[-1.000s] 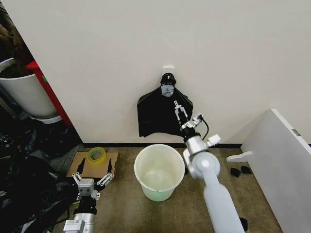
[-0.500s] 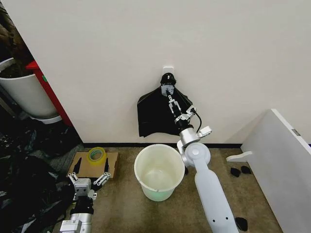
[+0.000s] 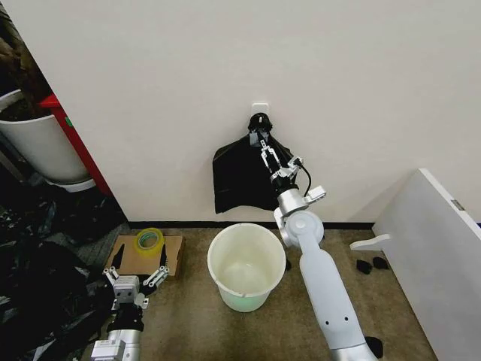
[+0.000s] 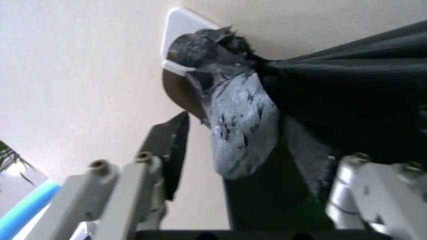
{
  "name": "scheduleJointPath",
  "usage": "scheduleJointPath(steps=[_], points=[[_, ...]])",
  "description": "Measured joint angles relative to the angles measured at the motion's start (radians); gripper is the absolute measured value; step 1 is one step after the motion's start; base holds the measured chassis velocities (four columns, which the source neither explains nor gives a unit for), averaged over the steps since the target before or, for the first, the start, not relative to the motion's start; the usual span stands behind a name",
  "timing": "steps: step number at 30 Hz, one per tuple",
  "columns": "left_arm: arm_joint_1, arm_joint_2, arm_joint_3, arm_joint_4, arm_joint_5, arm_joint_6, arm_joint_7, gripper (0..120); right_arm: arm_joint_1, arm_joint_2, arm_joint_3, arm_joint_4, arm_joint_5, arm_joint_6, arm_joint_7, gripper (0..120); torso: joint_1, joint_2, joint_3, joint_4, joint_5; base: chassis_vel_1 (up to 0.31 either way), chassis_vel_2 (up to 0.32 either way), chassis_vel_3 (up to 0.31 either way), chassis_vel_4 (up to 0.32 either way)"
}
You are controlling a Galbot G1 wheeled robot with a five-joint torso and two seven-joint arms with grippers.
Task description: Place the garbage bag over the trash bin.
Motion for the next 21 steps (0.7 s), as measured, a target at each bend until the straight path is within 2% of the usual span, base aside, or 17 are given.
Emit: scheduleJointPath(steps=[1, 2, 3, 5, 9, 13, 21], points=[[-0.002, 0.0, 0.0, 0.003, -0.001, 0.001, -0.001, 100, 0.0, 0.006, -0.001, 0.004, -0.004, 0.0, 0.0, 43, 0.0, 0.0, 0.0, 0.0, 0.0, 0.0, 0.0, 0.0, 0.0], [-0.003, -0.001, 0.001, 0.003, -0.001, 0.001, -0.002, 100, 0.0, 0.007, -0.001, 0.004, -0.005, 0.0, 0.0, 41, 0.0, 0.0, 0.0, 0.0001, 0.0, 0.0, 0.0, 0.0, 0.0], [-0.003, -0.001, 0.002, 0.004, -0.001, 0.001, -0.002, 100, -0.001, 0.008, -0.001, 0.004, -0.007, 0.0, -0.001, 34, 0.0, 0.0, 0.0, 0.0001, 0.0, 0.0, 0.0, 0.0, 0.0], [-0.003, -0.001, 0.003, 0.004, -0.001, 0.001, -0.003, 100, -0.002, 0.009, -0.001, 0.004, -0.008, 0.0, -0.001, 31, 0.0, 0.0, 0.0, 0.0, 0.0, 0.0, 0.0, 0.0, 0.0], [-0.004, 0.0, 0.003, 0.004, -0.003, 0.001, -0.005, 100, -0.008, 0.008, 0.0, 0.01, -0.01, 0.0, -0.001, 13, 0.0, 0.0, 0.0, 0.0, 0.0, 0.0, 0.0, 0.0, 0.0], [-0.005, 0.001, 0.005, 0.004, -0.004, 0.002, -0.005, 100, -0.014, 0.006, -0.001, 0.017, -0.013, 0.002, 0.003, 1, 0.0, 0.0, 0.0, 0.0, 0.0, 0.0, 0.0, 0.0, 0.0], [-0.011, 0.001, 0.018, 0.008, -0.004, 0.003, -0.007, 100, -0.076, -0.033, -0.023, 0.074, -0.093, 0.012, 0.001, 0, 0.0, 0.0, 0.0, 0.0001, 0.0001, 0.0, 0.0, 0.0, 0.0]])
